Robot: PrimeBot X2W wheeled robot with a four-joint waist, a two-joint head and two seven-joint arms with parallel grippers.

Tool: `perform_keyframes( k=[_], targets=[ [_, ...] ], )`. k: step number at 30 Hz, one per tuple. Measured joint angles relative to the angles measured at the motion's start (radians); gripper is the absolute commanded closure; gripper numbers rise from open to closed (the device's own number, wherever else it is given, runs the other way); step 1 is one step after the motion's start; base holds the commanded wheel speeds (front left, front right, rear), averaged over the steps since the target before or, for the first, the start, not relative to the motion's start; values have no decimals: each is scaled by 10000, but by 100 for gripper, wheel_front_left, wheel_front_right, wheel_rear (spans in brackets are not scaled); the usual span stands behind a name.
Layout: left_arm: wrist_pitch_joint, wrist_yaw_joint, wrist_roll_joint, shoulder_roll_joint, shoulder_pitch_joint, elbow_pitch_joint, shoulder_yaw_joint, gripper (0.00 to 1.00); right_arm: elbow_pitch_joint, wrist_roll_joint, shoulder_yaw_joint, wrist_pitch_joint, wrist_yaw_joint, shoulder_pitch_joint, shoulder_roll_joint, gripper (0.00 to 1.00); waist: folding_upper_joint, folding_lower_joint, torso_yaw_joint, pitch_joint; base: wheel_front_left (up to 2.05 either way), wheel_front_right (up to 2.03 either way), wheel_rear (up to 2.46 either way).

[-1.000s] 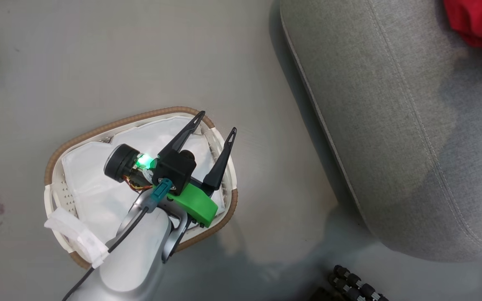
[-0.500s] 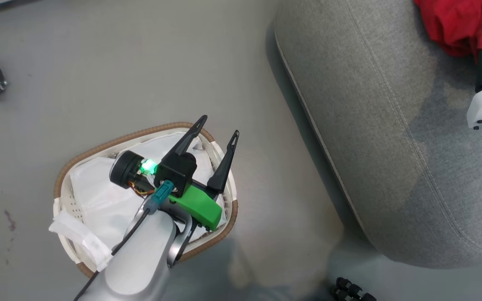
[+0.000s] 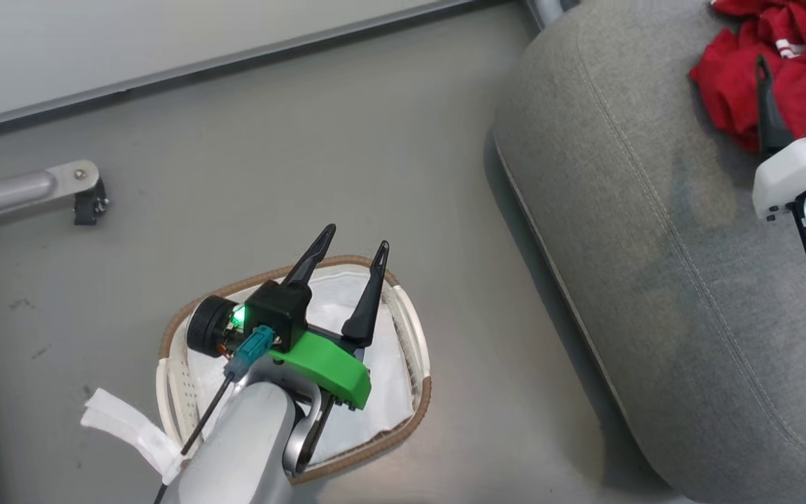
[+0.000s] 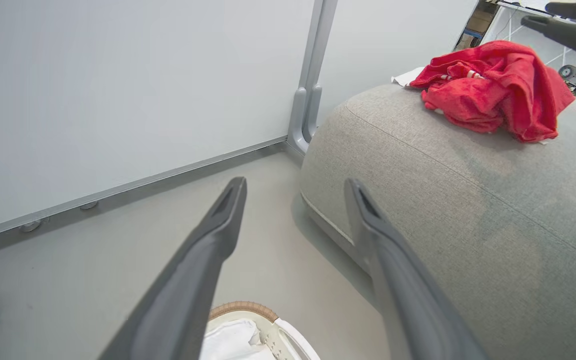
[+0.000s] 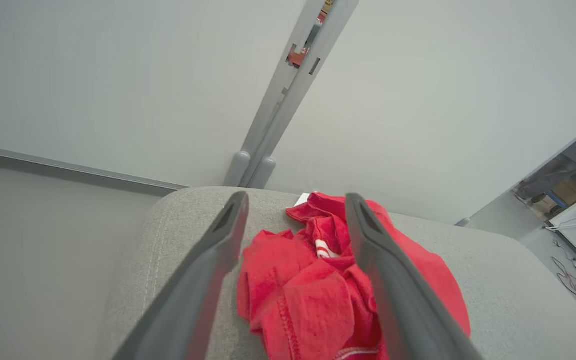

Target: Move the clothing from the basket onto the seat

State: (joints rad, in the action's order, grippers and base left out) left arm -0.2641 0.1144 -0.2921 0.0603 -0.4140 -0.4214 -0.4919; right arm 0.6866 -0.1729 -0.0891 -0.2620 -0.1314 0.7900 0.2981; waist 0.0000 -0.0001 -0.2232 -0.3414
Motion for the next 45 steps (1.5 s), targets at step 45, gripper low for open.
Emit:
perform_keyframes(
  k=[45],
  targets=[
    [-2,-288,-577,-104,3870,976,3996,0,-3172,2422,909,-13,0,-5970,-2495,0,0,0,2070,2849,0,0,0]
  ],
)
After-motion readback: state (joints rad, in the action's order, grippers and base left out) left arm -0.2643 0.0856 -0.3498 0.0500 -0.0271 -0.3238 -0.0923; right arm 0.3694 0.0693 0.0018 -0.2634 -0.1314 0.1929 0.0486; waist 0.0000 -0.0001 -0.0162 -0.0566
